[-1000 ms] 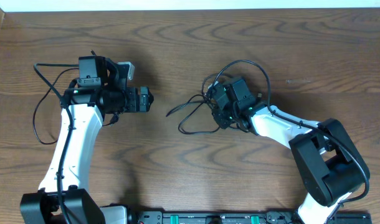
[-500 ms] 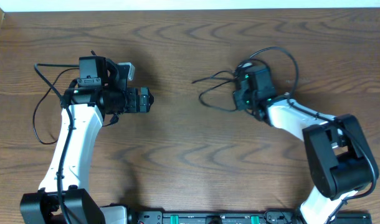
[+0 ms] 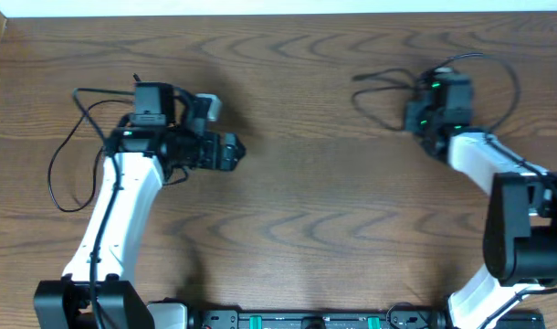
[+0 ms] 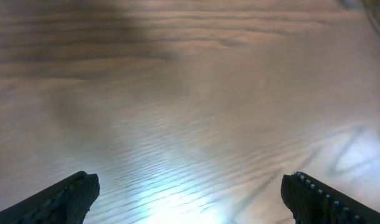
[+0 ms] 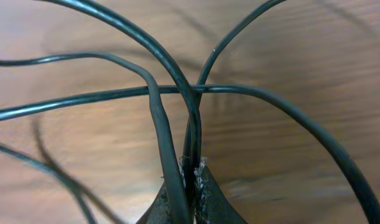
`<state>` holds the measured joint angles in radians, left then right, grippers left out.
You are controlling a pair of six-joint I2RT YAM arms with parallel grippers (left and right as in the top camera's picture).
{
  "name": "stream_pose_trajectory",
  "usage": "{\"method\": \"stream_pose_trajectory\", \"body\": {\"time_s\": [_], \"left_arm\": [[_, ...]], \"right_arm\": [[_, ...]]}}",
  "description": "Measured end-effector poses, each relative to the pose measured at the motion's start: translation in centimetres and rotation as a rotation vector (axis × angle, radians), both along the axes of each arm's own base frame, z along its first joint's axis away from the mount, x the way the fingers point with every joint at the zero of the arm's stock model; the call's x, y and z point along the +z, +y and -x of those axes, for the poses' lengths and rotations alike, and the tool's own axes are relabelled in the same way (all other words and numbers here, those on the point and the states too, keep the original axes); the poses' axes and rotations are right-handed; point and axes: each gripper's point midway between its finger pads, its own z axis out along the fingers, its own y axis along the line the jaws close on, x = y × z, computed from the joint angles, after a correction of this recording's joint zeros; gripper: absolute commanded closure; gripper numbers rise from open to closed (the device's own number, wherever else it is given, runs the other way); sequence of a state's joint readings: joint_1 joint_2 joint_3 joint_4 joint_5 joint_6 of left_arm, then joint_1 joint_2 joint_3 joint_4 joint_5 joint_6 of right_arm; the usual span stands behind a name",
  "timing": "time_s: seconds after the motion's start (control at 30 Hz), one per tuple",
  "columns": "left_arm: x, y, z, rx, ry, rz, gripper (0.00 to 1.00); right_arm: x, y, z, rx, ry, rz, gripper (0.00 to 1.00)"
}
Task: Untangle cables
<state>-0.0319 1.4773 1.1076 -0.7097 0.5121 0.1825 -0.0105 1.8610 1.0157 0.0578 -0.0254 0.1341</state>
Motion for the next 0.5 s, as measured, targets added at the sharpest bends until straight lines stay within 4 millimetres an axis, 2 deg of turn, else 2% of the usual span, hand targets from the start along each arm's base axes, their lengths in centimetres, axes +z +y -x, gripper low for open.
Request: {"method": "stream_pose_trajectory", "body": {"time_s": [0.17, 0.5], "left_arm": [[0.2, -3.0, 0.6, -0.099, -0.019, 0.007, 0.02], [0.2, -7.4, 1.8, -0.24, -0.045, 0.008, 0.02]], "right_arm": [[1.3, -6.4, -0.7, -0.155, -0.069, -0.016, 0.99], [4.2, -17.2, -0.4, -0.389, -0.225, -0.015, 0.99]]}}
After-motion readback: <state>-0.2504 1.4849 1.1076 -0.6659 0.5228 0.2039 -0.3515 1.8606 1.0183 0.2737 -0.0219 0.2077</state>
